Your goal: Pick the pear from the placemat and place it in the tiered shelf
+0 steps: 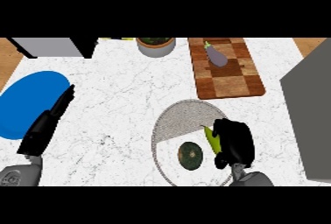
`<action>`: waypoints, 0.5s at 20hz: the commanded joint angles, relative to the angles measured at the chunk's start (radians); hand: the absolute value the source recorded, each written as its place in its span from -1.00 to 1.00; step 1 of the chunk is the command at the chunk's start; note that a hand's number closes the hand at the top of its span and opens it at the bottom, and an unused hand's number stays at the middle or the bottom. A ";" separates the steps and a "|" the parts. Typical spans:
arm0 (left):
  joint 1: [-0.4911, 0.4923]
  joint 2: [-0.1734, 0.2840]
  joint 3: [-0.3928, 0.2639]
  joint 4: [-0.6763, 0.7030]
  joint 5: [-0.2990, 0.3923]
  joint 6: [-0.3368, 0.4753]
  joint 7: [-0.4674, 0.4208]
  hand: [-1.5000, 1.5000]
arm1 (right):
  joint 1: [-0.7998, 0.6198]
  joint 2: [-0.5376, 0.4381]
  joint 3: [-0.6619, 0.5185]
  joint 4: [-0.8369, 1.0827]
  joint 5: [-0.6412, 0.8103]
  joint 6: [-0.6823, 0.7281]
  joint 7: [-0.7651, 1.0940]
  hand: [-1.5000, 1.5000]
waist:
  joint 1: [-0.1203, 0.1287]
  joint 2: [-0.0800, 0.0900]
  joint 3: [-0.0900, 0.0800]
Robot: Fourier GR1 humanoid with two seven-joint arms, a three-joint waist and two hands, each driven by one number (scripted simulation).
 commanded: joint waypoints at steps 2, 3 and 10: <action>-0.062 0.012 0.019 0.087 0.003 -0.022 -0.020 0.00 | -0.071 0.030 -0.052 -0.125 -0.015 0.022 0.053 1.00 | -0.005 0.002 0.002; -0.037 -0.021 -0.005 0.025 -0.012 0.009 0.040 0.00 | -0.026 -0.036 -0.062 -0.273 -0.038 0.081 0.034 1.00 | -0.011 -0.002 0.002; 0.005 -0.019 -0.005 -0.045 -0.007 0.003 0.049 0.00 | -0.111 0.010 -0.067 -0.540 0.005 -0.009 0.082 1.00 | -0.005 -0.007 0.002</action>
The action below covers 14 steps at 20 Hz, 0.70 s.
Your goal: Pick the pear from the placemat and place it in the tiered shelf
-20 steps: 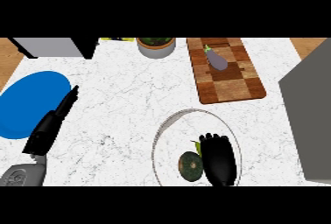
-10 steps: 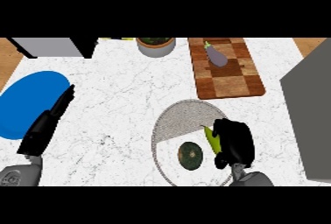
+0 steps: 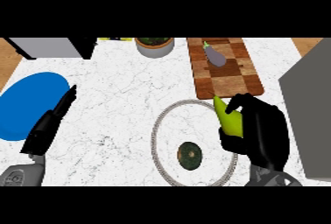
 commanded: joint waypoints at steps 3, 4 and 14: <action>0.006 0.008 0.014 0.024 -0.005 0.001 -0.025 0.00 | -0.089 -0.047 -0.054 -0.340 0.040 0.147 0.089 1.00 | -0.008 0.000 -0.001; 0.030 0.003 0.016 0.020 -0.002 0.005 -0.046 0.00 | -0.115 -0.069 -0.074 -0.402 0.035 0.218 0.105 1.00 | -0.007 -0.001 -0.001; -0.014 0.015 0.027 0.011 0.012 -0.031 -0.012 0.00 | -0.543 -0.144 -0.419 -0.442 -0.143 0.724 0.295 1.00 | 0.003 0.002 0.000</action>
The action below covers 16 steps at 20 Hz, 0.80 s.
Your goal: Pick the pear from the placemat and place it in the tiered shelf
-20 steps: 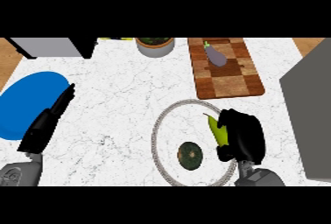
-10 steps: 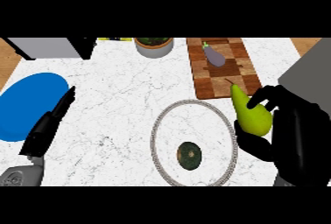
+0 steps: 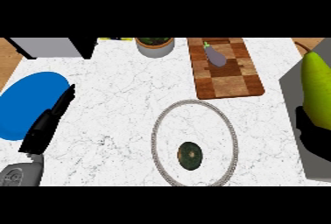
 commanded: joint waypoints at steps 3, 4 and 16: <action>-0.026 0.016 0.016 -0.003 0.009 -0.018 0.035 0.00 | -0.166 -0.138 -0.195 0.076 -0.080 0.242 0.021 1.00 | -0.002 0.001 0.001; -0.014 -0.001 0.008 -0.010 0.015 -0.018 0.034 0.00 | -0.131 -0.175 -0.245 0.066 -0.110 0.267 -0.021 1.00 | -0.006 0.000 0.001; 0.013 0.004 0.016 -0.057 0.002 -0.027 0.028 0.00 | -0.023 -0.410 -0.446 0.302 -0.188 0.195 -0.227 1.00 | 0.006 0.004 0.002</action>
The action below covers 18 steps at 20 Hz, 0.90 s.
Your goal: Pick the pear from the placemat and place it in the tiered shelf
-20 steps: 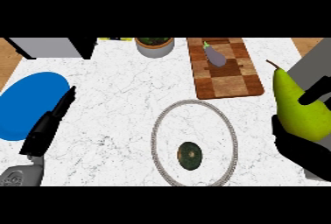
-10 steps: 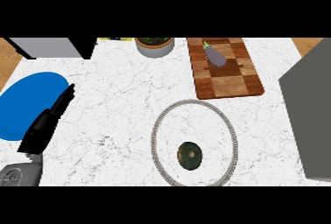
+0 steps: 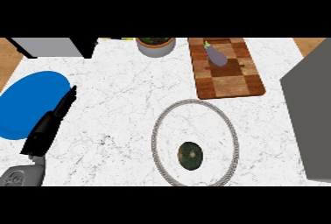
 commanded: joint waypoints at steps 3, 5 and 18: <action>-0.031 0.014 0.030 0.042 0.010 -0.019 -0.028 0.00 | 0.128 -0.054 -0.108 0.035 -0.076 -0.056 -0.112 1.00 | -0.002 0.000 0.000; 0.019 0.014 0.020 -0.004 0.012 -0.033 -0.001 0.00 | 0.191 -0.086 -0.154 0.103 -0.095 -0.116 -0.204 1.00 | 0.000 0.001 0.001; 0.022 -0.005 0.018 -0.112 0.014 -0.055 0.083 0.00 | 0.384 -0.015 -0.131 0.311 -0.088 -0.403 -0.375 1.00 | 0.006 0.000 0.001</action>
